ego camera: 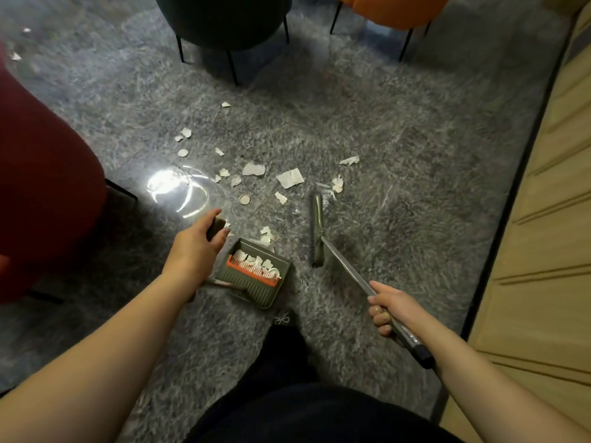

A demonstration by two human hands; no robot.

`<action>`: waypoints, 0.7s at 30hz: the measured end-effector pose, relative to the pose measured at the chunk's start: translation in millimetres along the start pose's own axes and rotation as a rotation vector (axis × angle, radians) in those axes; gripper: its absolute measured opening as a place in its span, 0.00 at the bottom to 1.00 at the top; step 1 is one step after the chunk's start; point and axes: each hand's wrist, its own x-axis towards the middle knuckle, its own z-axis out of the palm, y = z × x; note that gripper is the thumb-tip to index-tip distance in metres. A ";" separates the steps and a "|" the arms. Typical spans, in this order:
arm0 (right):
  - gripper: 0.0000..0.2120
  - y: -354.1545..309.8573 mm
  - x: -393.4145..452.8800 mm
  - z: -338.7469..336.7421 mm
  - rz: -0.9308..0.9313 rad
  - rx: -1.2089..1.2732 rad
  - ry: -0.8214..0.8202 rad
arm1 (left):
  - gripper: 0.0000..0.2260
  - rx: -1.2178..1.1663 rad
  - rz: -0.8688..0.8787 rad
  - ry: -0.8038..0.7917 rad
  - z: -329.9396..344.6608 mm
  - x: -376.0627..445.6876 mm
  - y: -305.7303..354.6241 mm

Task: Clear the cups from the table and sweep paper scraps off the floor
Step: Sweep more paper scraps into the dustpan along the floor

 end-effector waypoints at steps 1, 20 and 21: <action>0.28 -9.2 5.1 0.2 -0.005 0.008 0.007 | 0.21 0.001 0.004 -0.020 -0.3 10.8 4.4; 0.29 -197.6 105.3 -40.7 -0.048 0.113 0.071 | 0.20 0.048 0.032 -0.200 10.1 183.6 112.2; 0.29 -209.2 112.2 -45.5 -0.041 0.107 0.071 | 0.20 0.047 0.035 -0.189 12.4 189.5 117.4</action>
